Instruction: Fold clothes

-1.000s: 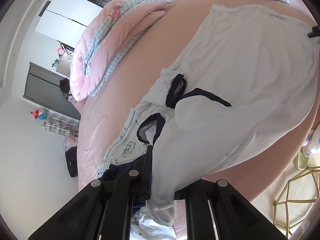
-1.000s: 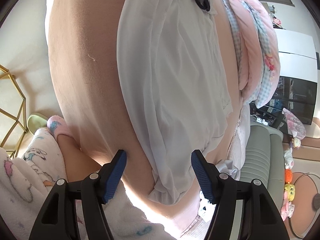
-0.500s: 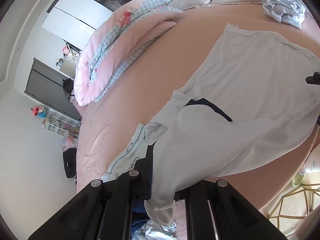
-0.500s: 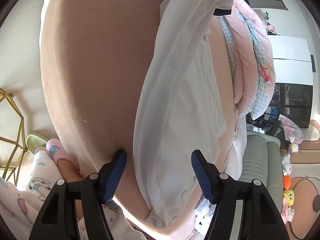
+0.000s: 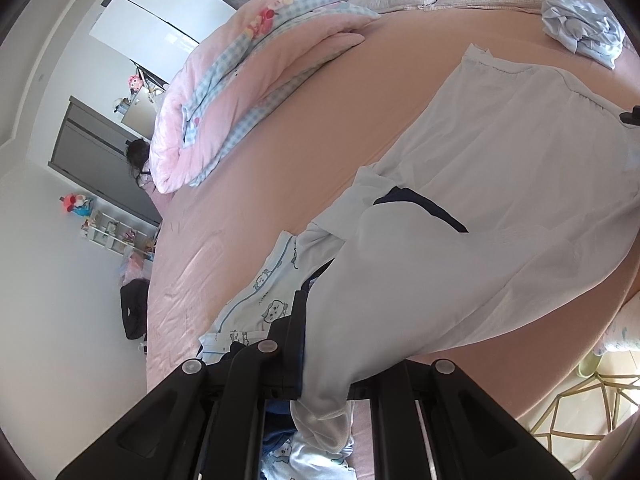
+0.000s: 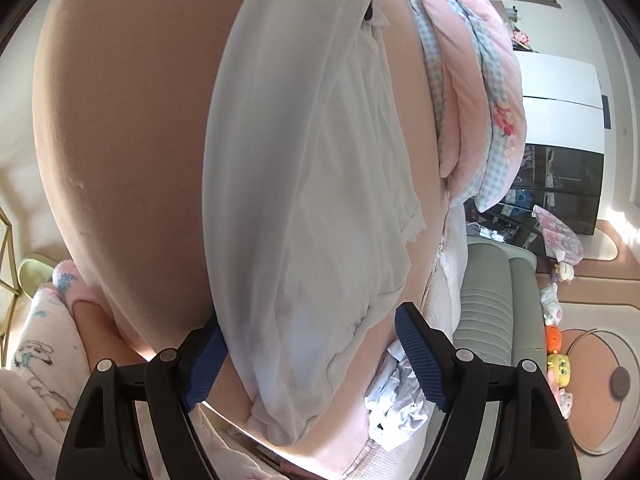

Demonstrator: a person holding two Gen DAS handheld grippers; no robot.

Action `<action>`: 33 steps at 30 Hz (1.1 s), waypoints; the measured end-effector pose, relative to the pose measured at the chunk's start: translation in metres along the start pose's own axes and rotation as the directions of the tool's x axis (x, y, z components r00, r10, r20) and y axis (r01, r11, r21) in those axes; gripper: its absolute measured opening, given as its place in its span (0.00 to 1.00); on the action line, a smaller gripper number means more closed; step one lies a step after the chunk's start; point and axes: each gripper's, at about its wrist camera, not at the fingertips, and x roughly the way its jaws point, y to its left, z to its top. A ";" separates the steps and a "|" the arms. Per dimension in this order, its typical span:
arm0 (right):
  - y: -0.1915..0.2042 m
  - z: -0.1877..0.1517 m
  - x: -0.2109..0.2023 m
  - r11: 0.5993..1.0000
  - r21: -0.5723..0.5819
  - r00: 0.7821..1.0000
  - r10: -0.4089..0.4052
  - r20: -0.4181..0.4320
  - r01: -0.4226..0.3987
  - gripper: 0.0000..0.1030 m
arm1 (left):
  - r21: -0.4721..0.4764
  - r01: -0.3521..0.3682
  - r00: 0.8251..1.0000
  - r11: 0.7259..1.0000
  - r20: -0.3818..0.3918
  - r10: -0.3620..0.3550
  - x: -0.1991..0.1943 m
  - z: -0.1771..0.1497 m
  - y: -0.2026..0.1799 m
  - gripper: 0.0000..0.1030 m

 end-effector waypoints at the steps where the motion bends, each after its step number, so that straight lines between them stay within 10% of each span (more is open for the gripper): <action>1: 0.000 -0.003 0.002 1.000 -0.006 1.000 -0.003 -0.006 0.003 0.77 | -0.001 0.002 1.000 1.000 -0.001 -0.002 0.000 0.000 0.001 0.08; 19: 0.005 -0.035 0.025 0.995 -0.096 0.996 -0.040 -0.074 0.033 0.76 | 0.092 -0.029 0.998 0.995 -0.059 0.035 0.010 -0.022 -0.023 0.10; 33: -0.007 -0.042 0.022 0.998 0.014 0.996 0.061 -0.064 -0.060 0.13 | 0.149 -0.031 0.992 0.988 -0.117 0.049 0.018 -0.040 -0.045 0.11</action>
